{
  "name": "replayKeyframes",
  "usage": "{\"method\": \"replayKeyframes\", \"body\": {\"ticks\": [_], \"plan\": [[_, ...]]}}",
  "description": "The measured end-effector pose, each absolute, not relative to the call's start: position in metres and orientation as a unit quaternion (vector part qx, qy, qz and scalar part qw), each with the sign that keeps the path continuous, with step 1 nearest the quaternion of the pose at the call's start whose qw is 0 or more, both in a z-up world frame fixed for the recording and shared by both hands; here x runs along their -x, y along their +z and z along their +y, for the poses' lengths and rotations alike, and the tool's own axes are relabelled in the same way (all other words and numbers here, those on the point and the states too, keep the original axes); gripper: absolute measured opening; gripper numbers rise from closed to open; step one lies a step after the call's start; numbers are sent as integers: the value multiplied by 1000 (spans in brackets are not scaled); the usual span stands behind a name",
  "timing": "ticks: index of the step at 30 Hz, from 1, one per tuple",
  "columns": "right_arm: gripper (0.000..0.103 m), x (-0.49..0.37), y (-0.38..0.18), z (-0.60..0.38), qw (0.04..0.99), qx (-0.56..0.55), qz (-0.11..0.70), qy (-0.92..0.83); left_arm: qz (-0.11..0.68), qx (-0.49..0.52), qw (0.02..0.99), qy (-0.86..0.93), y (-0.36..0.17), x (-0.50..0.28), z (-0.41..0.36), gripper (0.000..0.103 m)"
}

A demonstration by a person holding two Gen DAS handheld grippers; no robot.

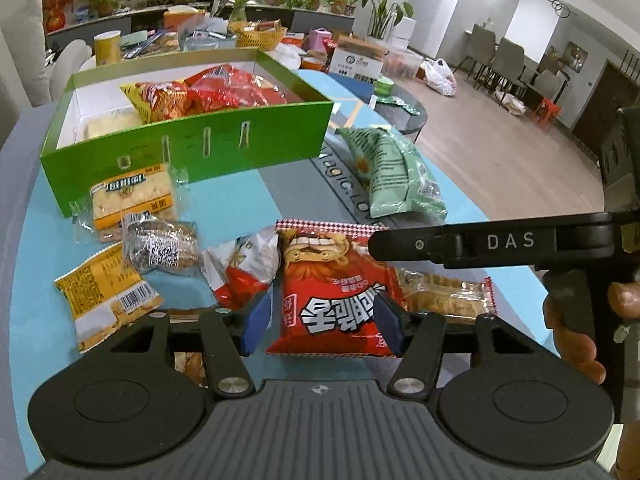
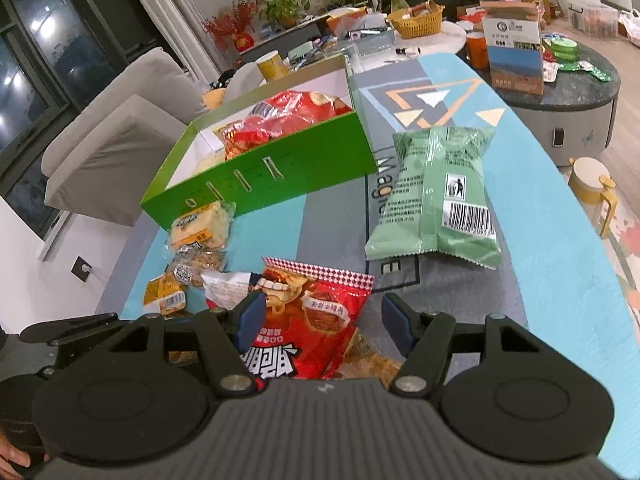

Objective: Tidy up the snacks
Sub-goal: 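Grasp the red cartoon-face chip bag on the mat with the left gripper and lift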

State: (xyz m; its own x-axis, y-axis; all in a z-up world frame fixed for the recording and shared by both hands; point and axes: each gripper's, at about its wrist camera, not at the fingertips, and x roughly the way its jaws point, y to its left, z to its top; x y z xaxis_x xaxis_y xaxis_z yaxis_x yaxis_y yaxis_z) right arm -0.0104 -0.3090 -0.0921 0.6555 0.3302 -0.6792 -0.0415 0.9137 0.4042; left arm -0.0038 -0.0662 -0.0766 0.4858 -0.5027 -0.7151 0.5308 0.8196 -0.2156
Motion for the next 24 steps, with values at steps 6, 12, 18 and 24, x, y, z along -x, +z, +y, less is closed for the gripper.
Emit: {"method": "replayKeyframes", "body": {"ticks": [6, 12, 18, 24], "plan": [[68, 4, -102, -308, 885, -184, 415, 106, 421, -19, 856, -298, -83, -1, -70, 54], [68, -2, -108, -306, 879, -186, 425, 107, 429, -19, 853, -297, -89, -5, -72, 54], [68, -7, -110, -301, 879, -182, 425, 115, 434, -10, 849, -303, -92, -9, -73, 54], [67, -12, -110, -292, 882, -174, 422, 120, 442, 5, 839, -316, -98, -13, -75, 54]]}}
